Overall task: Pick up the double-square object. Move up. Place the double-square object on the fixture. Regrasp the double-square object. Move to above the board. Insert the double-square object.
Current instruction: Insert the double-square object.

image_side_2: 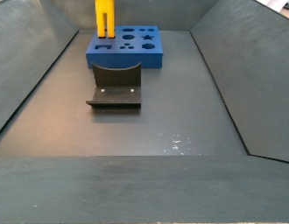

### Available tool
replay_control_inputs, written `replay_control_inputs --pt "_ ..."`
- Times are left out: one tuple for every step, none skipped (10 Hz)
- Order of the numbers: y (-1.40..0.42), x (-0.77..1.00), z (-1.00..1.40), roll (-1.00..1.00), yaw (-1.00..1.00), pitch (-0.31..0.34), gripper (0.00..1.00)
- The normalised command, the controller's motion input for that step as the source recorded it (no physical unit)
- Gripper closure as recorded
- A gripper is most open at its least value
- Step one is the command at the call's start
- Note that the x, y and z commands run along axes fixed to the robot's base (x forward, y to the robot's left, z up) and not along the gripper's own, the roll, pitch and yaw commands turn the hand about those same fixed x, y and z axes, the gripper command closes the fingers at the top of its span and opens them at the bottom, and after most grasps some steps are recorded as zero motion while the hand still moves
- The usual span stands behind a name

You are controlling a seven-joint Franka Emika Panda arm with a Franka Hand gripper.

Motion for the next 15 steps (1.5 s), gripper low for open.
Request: replay_control_inputs --pt "0.15 0.14 0.00 0.09 0.08 0.000 1.00" --pt "0.00 0.00 -0.08 0.03 0.00 0.000 1.00" --pt "0.00 0.00 -0.26 0.05 0.01 0.000 1.00" --pt "-0.14 -0.25 -0.43 0.14 0.00 0.000 1.00" --pt "-0.16 -0.37 -0.33 0.06 -0.14 0.000 1.00" --pt "-0.01 -0.17 0.00 0.01 -0.06 0.004 1.00" --pt "0.00 0.00 0.00 0.01 0.00 0.000 1.00" --pt "-0.01 0.02 -0.36 0.08 0.00 0.000 1.00" --pt "-0.03 0.14 -0.90 0.18 0.01 0.029 1.00" --pt "-0.04 0.25 -1.00 0.14 0.07 0.000 1.00" --pt "-0.08 0.31 -1.00 0.09 0.09 0.000 1.00" --pt "-0.02 0.43 -1.00 0.06 0.10 0.000 1.00" --pt "0.00 0.10 -0.22 0.00 -0.02 0.000 1.00" --pt "0.00 0.00 0.00 0.00 0.00 0.000 0.00" --pt "0.00 0.00 0.00 0.00 0.00 0.000 0.00"
